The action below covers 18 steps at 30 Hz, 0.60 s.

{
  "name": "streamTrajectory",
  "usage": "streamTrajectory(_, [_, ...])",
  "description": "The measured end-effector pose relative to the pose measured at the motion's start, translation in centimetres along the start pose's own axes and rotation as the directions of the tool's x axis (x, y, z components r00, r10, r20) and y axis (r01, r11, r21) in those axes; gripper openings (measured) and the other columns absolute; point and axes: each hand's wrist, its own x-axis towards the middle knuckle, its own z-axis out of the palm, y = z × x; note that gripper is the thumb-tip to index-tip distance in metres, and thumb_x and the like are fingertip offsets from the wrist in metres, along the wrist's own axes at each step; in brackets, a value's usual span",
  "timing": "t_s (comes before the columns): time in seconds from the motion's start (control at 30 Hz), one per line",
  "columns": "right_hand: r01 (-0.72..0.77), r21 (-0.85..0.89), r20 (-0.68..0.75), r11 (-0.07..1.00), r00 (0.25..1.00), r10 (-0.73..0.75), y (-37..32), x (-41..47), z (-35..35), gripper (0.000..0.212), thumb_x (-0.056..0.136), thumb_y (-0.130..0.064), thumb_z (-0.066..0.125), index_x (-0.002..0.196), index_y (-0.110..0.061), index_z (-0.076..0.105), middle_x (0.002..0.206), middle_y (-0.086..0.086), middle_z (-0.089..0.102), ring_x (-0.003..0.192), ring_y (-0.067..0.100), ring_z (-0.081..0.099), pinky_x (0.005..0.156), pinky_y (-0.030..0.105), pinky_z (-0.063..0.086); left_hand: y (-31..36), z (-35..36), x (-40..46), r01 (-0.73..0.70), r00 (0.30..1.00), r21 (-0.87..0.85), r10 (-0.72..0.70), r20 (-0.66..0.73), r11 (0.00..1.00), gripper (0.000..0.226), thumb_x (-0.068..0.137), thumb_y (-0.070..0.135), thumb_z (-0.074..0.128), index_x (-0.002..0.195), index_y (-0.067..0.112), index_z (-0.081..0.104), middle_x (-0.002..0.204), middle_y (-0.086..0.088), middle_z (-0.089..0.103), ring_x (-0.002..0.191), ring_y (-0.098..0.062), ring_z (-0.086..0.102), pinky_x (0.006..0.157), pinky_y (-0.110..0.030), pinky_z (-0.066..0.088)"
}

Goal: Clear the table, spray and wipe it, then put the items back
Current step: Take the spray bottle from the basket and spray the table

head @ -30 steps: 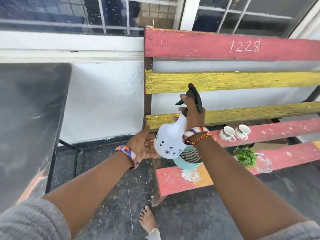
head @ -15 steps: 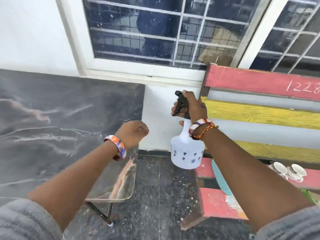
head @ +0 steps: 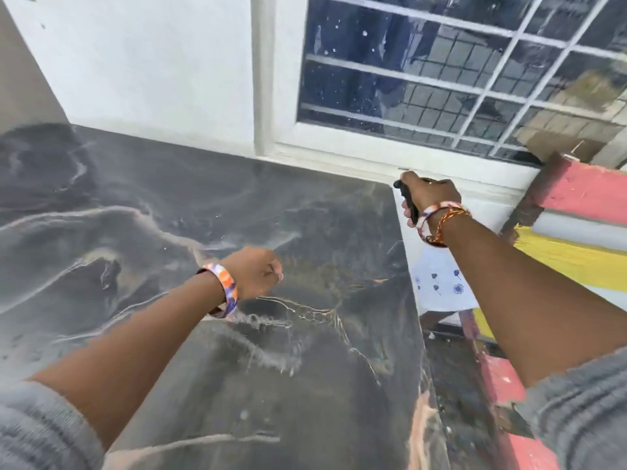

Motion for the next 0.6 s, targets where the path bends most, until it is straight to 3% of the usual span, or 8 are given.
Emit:
streamTrajectory(0.1, [-0.071, 0.084, 0.086, 0.994, 0.994, 0.064, -1.6, -0.8, 2.4, 0.032, 0.079, -0.033, 0.061, 0.066, -0.004, 0.058, 0.054, 0.013, 0.056, 0.042, 0.024, 0.051, 0.047, 0.026, 0.044, -1.5, -1.4, 0.3, -0.009, 0.998, 0.007, 0.008, 0.058, 1.0, 0.018, 0.089, 0.015, 0.049, 0.091, 0.007, 0.066, 0.104, -0.01, 0.069, 0.101, -0.029, 0.061, 0.085, -0.026, 0.044])
streamTrajectory(0.17, [-0.112, 0.089, 0.177, 0.99, 0.98, 0.095, -2.5, -1.7, 3.9, 0.035, 0.085, -0.035, 0.059, 0.072, -0.002, 0.059, 0.044, 0.009, 0.059, 0.035, 0.022, 0.055, 0.041, 0.019, 0.047, -2.3, -2.1, 0.3, -0.037, 0.996, 0.001, 0.037, 0.085, 0.999, 0.015, 0.089, 0.015, 0.05, 0.084, 0.01, 0.064, 0.104, -0.01, 0.069, 0.101, -0.029, 0.061, 0.087, -0.028, 0.045])
streamTrajectory(0.27, [-0.087, 0.068, 0.226, 0.994, 0.972, 0.07, -3.3, -4.0, 6.9, 0.036, 0.084, -0.036, 0.058, 0.073, -0.003, 0.06, 0.053, 0.01, 0.062, 0.038, 0.02, 0.057, 0.039, 0.016, 0.045, -3.7, -3.0, -0.2, -0.04, 0.987, 0.04, 0.033, 0.157, 0.998, 0.028, 0.089, 0.023, 0.05, 0.096, 0.002, 0.067, 0.102, -0.01, 0.069, 0.098, -0.027, 0.061, 0.089, -0.031, 0.046])
streamTrajectory(0.33, [-0.044, 0.096, 0.223, 0.994, 0.975, 0.022, -3.4, -5.6, 8.7, 0.032, 0.083, -0.032, 0.06, 0.069, -0.003, 0.057, 0.06, 0.014, 0.057, 0.041, 0.023, 0.051, 0.043, 0.02, 0.042, -4.5, -3.6, -0.8, -0.05, 0.977, 0.116, 0.025, 0.211, 0.992, 0.037, 0.086, 0.032, 0.048, 0.091, 0.0, 0.066, 0.087, -0.01, 0.061, 0.083, -0.024, 0.054, 0.084, -0.032, 0.046])
streamTrajectory(0.43, [0.037, 0.042, 0.205, 0.998, 0.978, -0.045, -2.9, -8.2, 10.3, 0.029, 0.081, -0.031, 0.061, 0.076, -0.003, 0.06, 0.056, 0.011, 0.053, 0.034, 0.017, 0.044, 0.04, 0.019, 0.036, -5.3, -4.3, -2.3, -0.067, 0.969, 0.214, 0.013, 0.245, 0.975, 0.018, 0.09, 0.026, 0.047, 0.079, 0.013, 0.054, 0.082, -0.006, 0.049, 0.075, -0.019, 0.041, 0.071, -0.027, 0.036])
streamTrajectory(0.5, [0.032, 0.014, 0.18, 0.999, 0.983, -0.034, -2.1, -9.6, 10.4, 0.028, 0.079, -0.033, 0.062, 0.08, -0.005, 0.062, 0.055, 0.008, 0.053, 0.033, 0.015, 0.043, 0.038, 0.015, 0.034, -5.7, -4.8, -3.7, -0.07, 0.968, 0.227, 0.011, 0.251, 0.971, 0.018, 0.091, 0.025, 0.048, 0.082, 0.012, 0.059, 0.081, -0.006, 0.051, 0.074, -0.021, 0.044, 0.072, -0.028, 0.04])
streamTrajectory(0.6, [-0.08, -0.001, 0.21, 0.997, 0.975, 0.078, -0.9, -11.1, 9.5, 0.031, 0.08, -0.037, 0.061, 0.079, -0.006, 0.059, 0.058, 0.01, 0.053, 0.04, 0.018, 0.047, 0.043, 0.017, 0.039, -6.1, -4.9, -5.8, -0.101, 0.96, 0.266, 0.023, 0.28, 0.959, 0.034, 0.092, 0.028, 0.048, 0.099, -0.002, 0.064, 0.084, -0.007, 0.055, 0.079, -0.022, 0.049, 0.082, -0.032, 0.046])
